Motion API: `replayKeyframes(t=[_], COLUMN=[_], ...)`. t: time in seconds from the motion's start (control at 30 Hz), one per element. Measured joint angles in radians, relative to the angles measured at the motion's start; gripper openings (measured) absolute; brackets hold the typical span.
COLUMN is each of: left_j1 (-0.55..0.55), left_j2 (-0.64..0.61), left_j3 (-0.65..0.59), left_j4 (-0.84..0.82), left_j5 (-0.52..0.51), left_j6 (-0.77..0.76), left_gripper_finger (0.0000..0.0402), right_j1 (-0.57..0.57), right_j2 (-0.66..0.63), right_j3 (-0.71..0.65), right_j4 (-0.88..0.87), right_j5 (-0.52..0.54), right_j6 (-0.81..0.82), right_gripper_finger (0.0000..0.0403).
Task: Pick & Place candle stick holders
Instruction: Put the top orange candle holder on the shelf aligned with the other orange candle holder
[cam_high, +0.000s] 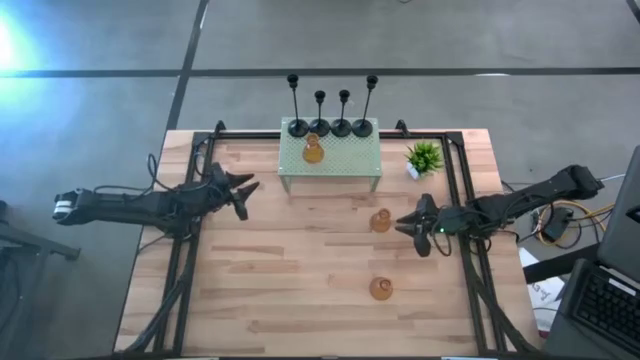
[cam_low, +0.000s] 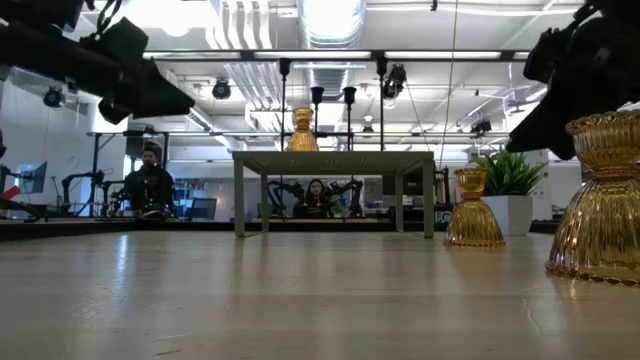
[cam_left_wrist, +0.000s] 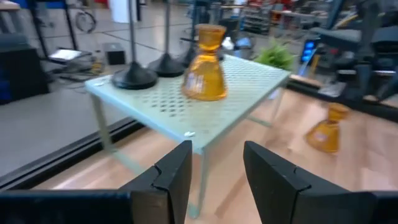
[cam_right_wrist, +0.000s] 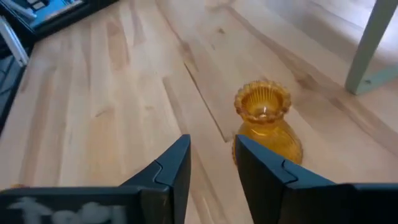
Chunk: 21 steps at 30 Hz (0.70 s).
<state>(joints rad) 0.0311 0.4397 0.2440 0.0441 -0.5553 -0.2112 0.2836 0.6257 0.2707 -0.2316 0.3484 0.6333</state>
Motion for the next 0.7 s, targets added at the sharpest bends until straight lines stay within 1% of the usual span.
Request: replayKeyframes(t=[0.2, 0.33, 0.47, 0.57, 0.7], left_j1=[0.000, 0.000, 0.000, 0.000, 0.000], left_j2=[0.000, 0.000, 0.001, 0.001, 0.001], left_j3=[-0.028, -0.048, -0.073, -0.092, -0.119], left_j4=[0.000, 0.001, -0.002, -0.003, -0.009], left_j5=[-0.065, -0.071, -0.071, -0.071, -0.071], left_j6=[0.004, 0.004, 0.003, 0.000, -0.001], left_gripper_finger=[0.0149, 0.0149, 0.0149, 0.0149, 0.0149], right_j1=[0.000, 0.000, 0.000, 0.000, 0.000], right_j2=[0.005, 0.004, 0.007, 0.005, 0.005], right_j3=[-0.097, -0.129, -0.163, -0.176, -0.183], right_j4=[0.121, 0.121, 0.141, 0.172, 0.173], right_j5=[0.036, 0.066, 0.106, 0.152, 0.240], right_j6=[-0.022, -0.047, -0.054, -0.056, -0.061], right_gripper_finger=[0.0143, 0.0164, 0.0194, 0.0219, 0.0252])
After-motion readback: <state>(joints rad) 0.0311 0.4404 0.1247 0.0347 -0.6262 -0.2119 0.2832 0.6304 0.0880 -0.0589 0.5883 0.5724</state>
